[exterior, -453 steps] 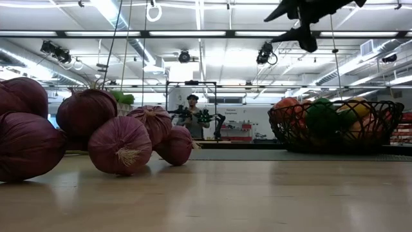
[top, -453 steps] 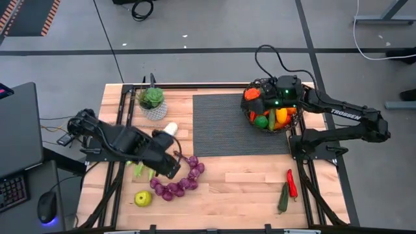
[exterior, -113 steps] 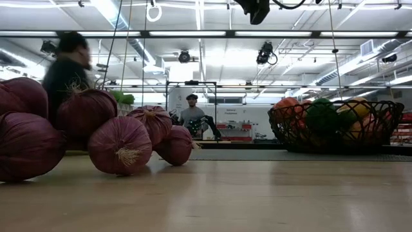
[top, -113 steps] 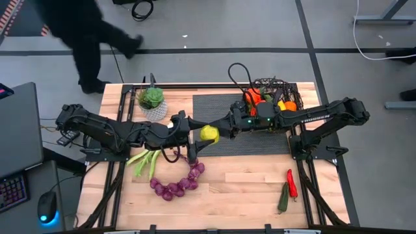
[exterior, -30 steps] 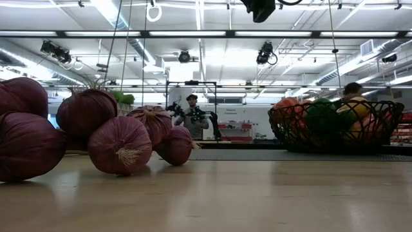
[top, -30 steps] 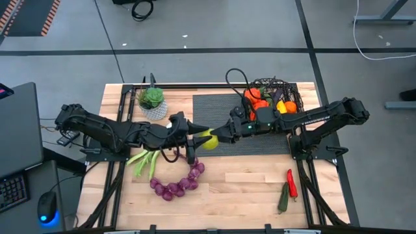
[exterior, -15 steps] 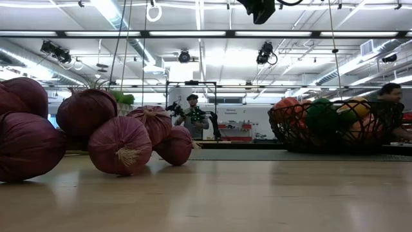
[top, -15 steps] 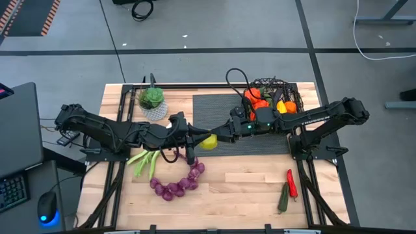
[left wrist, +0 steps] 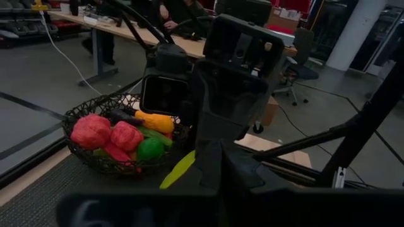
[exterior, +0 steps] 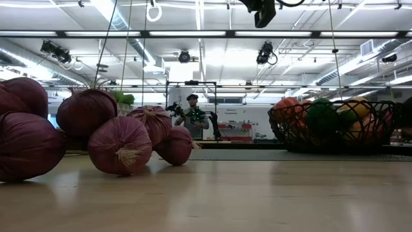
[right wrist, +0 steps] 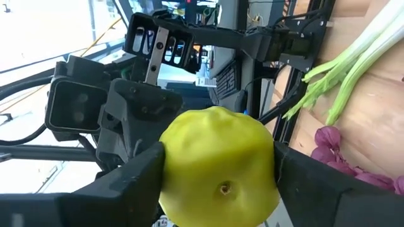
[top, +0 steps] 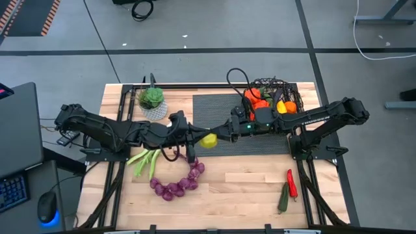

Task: Build produce basket
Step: Put the green apple into the black basket

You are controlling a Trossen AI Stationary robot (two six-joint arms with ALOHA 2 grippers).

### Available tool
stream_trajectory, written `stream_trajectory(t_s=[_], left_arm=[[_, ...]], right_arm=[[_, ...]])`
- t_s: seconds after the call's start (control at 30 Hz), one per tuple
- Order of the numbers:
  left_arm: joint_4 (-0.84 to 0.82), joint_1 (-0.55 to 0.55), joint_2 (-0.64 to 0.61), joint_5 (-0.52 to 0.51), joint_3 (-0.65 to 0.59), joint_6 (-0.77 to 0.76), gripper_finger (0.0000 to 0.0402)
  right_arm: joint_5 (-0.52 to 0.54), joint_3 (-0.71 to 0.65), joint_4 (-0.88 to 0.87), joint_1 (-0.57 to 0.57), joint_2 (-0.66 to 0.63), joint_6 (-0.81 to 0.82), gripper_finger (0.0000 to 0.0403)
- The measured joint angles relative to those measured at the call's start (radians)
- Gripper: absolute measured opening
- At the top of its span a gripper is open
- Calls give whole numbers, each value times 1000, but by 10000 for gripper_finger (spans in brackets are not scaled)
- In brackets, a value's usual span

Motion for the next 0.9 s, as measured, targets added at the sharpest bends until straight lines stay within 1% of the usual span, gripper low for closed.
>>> stream_trajectory(t_s=[0.07,0.2,0.27,0.33,0.47,0.57,0.63,0.73,0.9], left_arm=[[0,4,0,0,0,0,7],[10,14,-2,1,0,5,5],[12,16,-9,6,-1,31,7],[9,22,-19,2,-1,70,17],[-7,31,-60,-33,-3,146,44],[-9,36,-95,-63,-3,188,65],[-2,35,-122,-85,-3,209,77],[-2,34,-153,-88,-3,236,91],[3,28,-188,-90,-3,228,106]], right_arm=[[9,0,0,0,0,0,262],[16,0,3,0,0,-1,262],[18,0,4,0,0,-1,264],[18,1,6,0,0,-1,265],[3,8,37,1,-4,-5,266],[3,9,28,-6,-6,-18,266],[15,7,17,-25,-5,-44,266],[38,7,4,-71,-5,-85,266],[36,6,-71,-182,-5,-199,267]])
